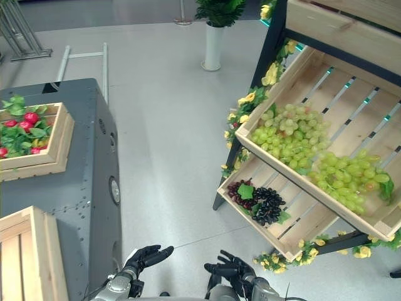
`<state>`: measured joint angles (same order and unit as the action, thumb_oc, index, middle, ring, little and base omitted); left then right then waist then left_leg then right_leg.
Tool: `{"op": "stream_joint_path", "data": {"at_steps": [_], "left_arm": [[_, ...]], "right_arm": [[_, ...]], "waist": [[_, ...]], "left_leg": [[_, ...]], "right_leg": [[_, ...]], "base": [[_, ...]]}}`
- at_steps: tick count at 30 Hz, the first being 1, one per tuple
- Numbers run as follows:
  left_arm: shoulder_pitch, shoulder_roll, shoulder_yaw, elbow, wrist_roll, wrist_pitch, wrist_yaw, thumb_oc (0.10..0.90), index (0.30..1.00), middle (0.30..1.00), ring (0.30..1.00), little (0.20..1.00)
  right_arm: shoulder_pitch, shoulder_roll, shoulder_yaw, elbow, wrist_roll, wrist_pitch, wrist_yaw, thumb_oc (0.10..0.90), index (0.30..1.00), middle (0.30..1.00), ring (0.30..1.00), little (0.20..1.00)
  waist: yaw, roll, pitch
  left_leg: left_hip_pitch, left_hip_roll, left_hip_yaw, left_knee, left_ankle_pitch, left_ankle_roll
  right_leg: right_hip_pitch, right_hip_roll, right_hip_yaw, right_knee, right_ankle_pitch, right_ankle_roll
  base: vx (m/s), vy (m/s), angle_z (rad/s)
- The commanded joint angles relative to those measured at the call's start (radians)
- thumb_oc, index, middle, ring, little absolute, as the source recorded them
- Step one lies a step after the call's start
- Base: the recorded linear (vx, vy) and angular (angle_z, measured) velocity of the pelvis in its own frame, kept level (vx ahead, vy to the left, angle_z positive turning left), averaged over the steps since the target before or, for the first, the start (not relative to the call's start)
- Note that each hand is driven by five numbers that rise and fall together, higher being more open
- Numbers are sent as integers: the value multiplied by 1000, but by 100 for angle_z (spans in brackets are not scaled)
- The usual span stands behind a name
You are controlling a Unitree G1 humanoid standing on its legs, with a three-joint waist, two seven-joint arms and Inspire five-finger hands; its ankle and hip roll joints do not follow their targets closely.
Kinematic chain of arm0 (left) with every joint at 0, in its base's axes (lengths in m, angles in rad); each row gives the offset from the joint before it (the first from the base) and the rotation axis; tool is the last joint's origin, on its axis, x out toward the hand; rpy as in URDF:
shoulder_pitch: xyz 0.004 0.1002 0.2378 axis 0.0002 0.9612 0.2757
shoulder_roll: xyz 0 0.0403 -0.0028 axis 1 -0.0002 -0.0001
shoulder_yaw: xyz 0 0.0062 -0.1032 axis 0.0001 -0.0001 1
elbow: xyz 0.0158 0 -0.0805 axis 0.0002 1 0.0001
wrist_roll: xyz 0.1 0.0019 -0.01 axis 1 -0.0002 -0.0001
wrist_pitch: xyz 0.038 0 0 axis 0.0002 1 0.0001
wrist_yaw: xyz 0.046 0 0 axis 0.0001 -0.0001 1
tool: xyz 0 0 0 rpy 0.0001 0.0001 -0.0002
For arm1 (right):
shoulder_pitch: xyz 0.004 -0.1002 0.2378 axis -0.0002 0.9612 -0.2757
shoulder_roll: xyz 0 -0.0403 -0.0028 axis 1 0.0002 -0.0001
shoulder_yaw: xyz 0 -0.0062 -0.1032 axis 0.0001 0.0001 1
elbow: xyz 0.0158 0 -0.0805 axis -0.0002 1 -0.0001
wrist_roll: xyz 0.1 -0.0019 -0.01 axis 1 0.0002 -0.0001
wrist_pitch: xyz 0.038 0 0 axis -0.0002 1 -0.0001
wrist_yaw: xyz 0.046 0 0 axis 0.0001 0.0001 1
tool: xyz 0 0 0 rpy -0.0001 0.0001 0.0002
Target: Pick up the fruits from the basket on one side to the basket on the other side
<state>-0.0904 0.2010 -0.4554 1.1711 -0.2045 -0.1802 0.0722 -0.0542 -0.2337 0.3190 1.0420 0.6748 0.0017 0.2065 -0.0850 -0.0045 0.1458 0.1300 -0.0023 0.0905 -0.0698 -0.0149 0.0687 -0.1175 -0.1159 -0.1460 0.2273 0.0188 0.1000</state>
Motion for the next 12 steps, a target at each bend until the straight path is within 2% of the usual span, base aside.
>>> {"op": "stream_joint_path", "data": {"at_steps": [1,3,4,6,8,10,12], "left_arm": [[-16,5,24,29,25,-32,43,800,900,900,900,900],[2,7,47,54,-7,-40,53,800,900,900,900,900],[6,4,60,68,-11,-46,57,800,900,900,900,900],[18,-1,101,90,-11,-69,103,800,900,900,900,900],[29,-3,143,79,-44,-106,99,800,900,900,900,900],[31,-4,147,73,-12,-149,65,800,900,900,900,900],[40,-10,133,57,-9,-166,39,800,900,900,900,900]], "right_arm": [[-42,46,-39,34,-63,-39,-34,800,900,900,900,900],[-29,57,-46,80,-87,-44,-29,800,900,900,900,900],[-22,66,-50,106,-104,-43,-24,800,900,900,900,900],[-15,78,-54,159,-190,-39,-21,800,900,900,900,900],[-18,77,-36,188,-270,-22,-44,800,900,900,900,900],[-21,67,-33,199,-255,-37,-20,800,900,900,900,900],[-21,66,-27,184,-239,-22,-38,800,900,900,900,900]], "waist": [[23,19,12],[27,21,-3],[35,17,-15],[58,3,-37],[73,-7,-42],[84,-14,-47],[89,-20,-55]], "left_leg": [[0,-43,36,-17,-64,17],[-7,-44,8,-17,-62,24],[-10,-46,-1,-17,-62,24],[-17,-45,11,-17,-60,10],[-19,-37,24,-17,-55,-4],[-18,-35,9,-17,-53,-7],[-19,-36,-10,-17,-48,-9]], "right_leg": [[7,80,-6,83,-27,-44],[76,81,34,26,-79,-57],[122,72,37,-43,-88,-60],[189,71,30,-210,-65,-57],[208,80,45,-269,-41,-57],[223,90,56,-291,-37,-67],[234,100,60,-299,-37,-75]], "base": [[-194,-20,26],[-127,-89,41],[-109,-153,42],[-123,-207,18],[-152,-224,-28],[-101,-180,-31],[-73,-160,0]]}}
